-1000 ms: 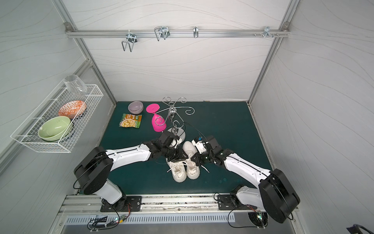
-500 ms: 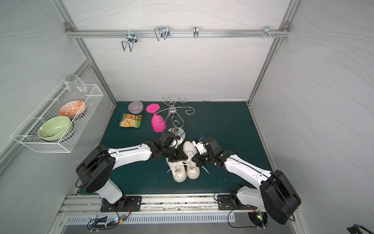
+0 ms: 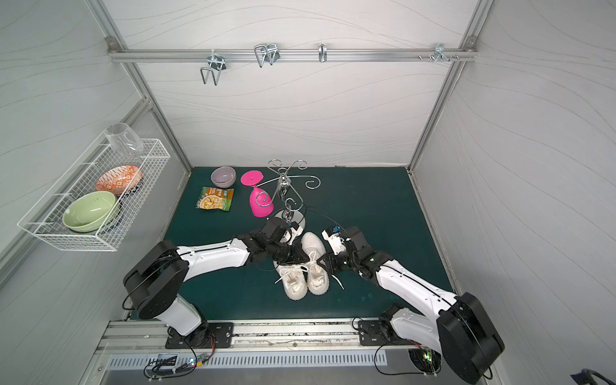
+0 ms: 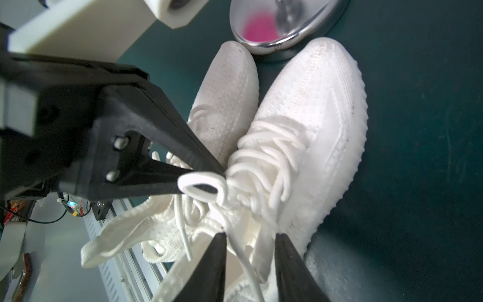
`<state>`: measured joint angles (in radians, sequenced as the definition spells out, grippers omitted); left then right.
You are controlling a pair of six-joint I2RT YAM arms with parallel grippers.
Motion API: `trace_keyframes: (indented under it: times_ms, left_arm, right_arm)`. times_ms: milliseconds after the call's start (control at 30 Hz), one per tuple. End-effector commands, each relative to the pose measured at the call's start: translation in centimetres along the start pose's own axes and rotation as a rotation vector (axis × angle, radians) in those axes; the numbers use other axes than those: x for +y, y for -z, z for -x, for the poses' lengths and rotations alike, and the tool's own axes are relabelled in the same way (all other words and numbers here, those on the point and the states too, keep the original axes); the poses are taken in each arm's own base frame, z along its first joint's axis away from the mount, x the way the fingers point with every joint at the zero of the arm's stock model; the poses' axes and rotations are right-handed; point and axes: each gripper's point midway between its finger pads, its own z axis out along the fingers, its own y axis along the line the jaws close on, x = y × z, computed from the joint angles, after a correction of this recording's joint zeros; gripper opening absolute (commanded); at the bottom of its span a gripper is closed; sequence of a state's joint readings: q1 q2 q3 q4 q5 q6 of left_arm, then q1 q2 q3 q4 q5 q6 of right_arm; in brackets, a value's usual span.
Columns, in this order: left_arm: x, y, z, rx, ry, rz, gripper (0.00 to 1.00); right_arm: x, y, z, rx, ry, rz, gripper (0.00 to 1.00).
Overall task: Tie the shoes
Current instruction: Cross the shoelace with the shoelace.
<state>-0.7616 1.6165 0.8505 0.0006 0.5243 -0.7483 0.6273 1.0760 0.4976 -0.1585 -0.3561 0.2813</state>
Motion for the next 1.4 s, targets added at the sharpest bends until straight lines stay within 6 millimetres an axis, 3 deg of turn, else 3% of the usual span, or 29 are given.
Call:
trace_keyframes:
  times_ms: [0,100,367,500,567,900,1067,1167,1367]
  left_arm:
    - [-0.6,0.6,1.4,-0.074,-0.055,-0.007,0.0]
    - [-0.7,0.7,1.4,-0.083,-0.058,-0.006,0.0]
    - [-0.6,0.7,1.7,-0.096,-0.055,-0.002,0.0]
    - [-0.7,0.7,1.8,-0.096,-0.058,-0.003,0.0]
    - [-0.7,0.8,1.9,-0.105,-0.063,-0.003,0.0]
    - [-0.8,1.2,2.1,-0.131,-0.095,0.0,0.0]
    - [-0.9,1.0,2.1,-0.124,-0.104,-0.013,0.0]
    - [-1.1,0.8,2.0,-0.115,-0.108,-0.03,0.0]
    - [-0.9,0.5,1.9,-0.104,-0.106,-0.025,0.0]
  right_arm:
    - [0.0,0.4,-0.9,0.009,-0.044,0.03,0.36]
    - [0.1,0.3,-1.4,0.017,-0.069,0.051,0.36]
    - [0.9,-0.2,-1.9,0.038,-0.097,0.121,0.25]
    - [0.9,0.1,-1.9,0.047,-0.101,0.108,0.08]
    - [0.8,0.4,-2.0,0.058,-0.105,0.09,0.05]
    - [-0.3,2.1,-1.3,0.087,-0.084,-0.046,0.05]
    - [0.0,1.8,-0.8,0.091,-0.079,-0.025,0.11]
    - [0.5,0.9,-1.6,0.114,-0.115,0.036,0.13]
    - [1.3,0.2,-3.0,0.155,-0.164,0.117,0.28]
